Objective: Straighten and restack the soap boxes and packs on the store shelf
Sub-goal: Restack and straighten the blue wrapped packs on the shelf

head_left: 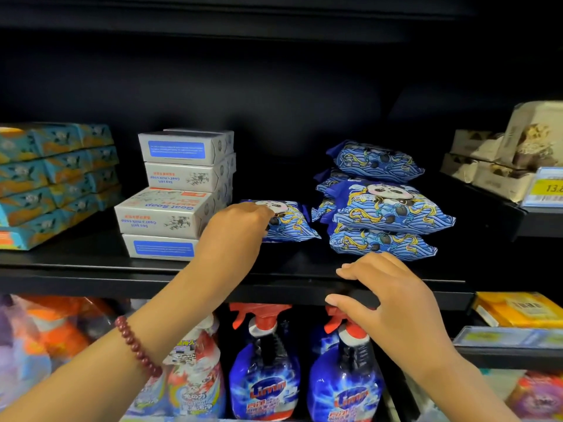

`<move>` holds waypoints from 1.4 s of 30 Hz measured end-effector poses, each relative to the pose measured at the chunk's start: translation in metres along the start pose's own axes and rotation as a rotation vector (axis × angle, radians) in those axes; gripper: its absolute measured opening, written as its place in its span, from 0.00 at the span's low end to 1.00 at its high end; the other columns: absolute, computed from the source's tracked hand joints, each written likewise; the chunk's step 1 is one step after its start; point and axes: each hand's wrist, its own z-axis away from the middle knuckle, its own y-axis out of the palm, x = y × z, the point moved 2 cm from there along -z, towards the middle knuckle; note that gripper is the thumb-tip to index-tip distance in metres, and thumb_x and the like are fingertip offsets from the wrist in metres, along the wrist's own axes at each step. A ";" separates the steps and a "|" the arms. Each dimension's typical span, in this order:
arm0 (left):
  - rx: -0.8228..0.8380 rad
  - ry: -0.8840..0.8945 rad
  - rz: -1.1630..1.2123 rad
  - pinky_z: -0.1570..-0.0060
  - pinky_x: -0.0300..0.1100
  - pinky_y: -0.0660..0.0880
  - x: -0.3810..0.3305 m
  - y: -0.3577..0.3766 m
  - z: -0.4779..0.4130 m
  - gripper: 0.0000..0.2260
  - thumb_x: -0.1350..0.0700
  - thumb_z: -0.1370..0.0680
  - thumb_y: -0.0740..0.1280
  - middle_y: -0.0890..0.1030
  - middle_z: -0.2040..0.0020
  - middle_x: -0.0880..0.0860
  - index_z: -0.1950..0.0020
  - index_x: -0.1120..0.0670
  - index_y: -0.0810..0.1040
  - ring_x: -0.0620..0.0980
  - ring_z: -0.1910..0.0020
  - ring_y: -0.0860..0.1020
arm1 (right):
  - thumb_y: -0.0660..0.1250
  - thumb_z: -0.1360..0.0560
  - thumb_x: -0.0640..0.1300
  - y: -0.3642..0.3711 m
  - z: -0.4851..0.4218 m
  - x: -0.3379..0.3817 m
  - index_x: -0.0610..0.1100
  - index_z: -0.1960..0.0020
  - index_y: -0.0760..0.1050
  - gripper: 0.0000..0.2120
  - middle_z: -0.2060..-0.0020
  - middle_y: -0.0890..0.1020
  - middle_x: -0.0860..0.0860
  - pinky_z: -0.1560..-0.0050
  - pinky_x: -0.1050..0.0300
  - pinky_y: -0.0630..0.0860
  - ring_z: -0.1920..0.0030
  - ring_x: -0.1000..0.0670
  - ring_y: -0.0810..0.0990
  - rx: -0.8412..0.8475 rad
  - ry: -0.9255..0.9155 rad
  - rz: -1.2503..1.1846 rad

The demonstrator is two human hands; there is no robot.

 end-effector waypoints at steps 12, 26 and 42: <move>0.091 -0.066 0.132 0.39 0.43 0.68 0.003 -0.005 -0.005 0.20 0.52 0.24 0.68 0.75 0.33 0.51 0.32 0.51 0.73 0.52 0.36 0.73 | 0.75 0.35 0.53 -0.006 -0.003 -0.003 0.46 0.54 0.82 0.14 0.58 0.81 0.57 0.53 0.61 0.75 0.53 0.54 0.79 0.024 -0.004 -0.094; -0.006 -0.020 0.451 0.55 0.38 0.74 -0.005 -0.006 0.049 0.17 0.40 0.30 0.65 0.84 0.54 0.42 0.54 0.49 0.85 0.45 0.52 0.81 | 0.77 0.36 0.52 -0.045 -0.070 -0.052 0.47 0.30 0.67 0.38 0.35 0.72 0.50 0.38 0.55 0.66 0.34 0.49 0.66 0.081 0.132 0.325; 0.155 -0.373 1.489 0.68 0.33 0.74 -0.023 -0.037 0.006 0.17 0.39 0.39 0.77 0.81 0.66 0.50 0.65 0.52 0.83 0.43 0.68 0.79 | 0.56 0.25 0.31 -0.030 -0.053 0.026 0.33 0.47 0.80 0.15 0.47 0.81 0.41 0.43 0.49 0.77 0.44 0.41 0.80 -0.513 -0.499 0.337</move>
